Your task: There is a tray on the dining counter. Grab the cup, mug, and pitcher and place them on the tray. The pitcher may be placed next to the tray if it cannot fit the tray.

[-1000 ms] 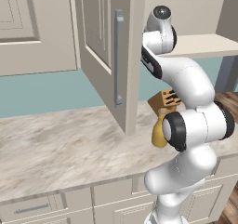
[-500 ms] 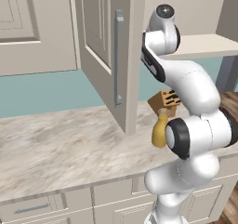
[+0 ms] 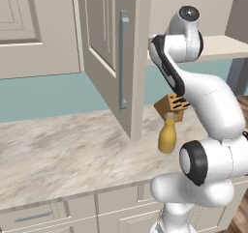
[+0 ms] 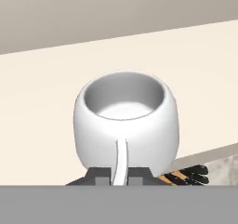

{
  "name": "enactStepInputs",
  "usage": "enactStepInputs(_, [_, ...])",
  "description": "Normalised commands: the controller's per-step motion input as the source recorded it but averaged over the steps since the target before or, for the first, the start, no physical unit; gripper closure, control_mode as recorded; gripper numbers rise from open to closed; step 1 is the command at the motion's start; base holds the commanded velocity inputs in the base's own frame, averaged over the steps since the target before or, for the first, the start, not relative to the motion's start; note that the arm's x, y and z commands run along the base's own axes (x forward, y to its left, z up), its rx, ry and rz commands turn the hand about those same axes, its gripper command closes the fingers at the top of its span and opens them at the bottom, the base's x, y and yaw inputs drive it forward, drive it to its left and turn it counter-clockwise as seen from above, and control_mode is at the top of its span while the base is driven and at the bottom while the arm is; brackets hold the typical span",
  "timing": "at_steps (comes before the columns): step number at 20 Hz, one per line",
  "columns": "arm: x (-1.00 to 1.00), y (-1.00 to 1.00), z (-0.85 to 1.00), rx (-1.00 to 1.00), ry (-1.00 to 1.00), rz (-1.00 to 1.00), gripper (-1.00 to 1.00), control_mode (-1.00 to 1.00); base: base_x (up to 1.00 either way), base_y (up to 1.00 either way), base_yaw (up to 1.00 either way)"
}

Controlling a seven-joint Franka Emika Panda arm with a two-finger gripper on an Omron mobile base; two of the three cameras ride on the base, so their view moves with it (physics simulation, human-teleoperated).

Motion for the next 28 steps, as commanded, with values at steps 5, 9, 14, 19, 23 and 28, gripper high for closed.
enactStepInputs(5, [-0.66,-0.31,0.0,0.04,0.0,0.0,1.0,-1.0,0.0,0.0,0.0])
enactStepInputs(9, [-0.66,-0.18,0.0,0.0,0.0,0.0,1.0,-1.0,0.0,0.0,0.0])
enactStepInputs(14, [-0.57,-0.04,0.0,0.0,0.0,0.0,1.0,-1.0,0.0,0.0,0.0])
enactStepInputs(19, [-0.37,0.0,-0.01,0.0,0.02,0.0,1.0,-1.0,0.0,0.0,0.0])
enactStepInputs(23, [-0.2,0.04,0.0,-0.01,0.05,0.01,1.0,-1.0,0.0,0.0,0.0])
enactStepInputs(28, [-0.17,0.08,-0.03,-0.02,0.09,0.03,1.0,-1.0,0.0,0.0,0.0])
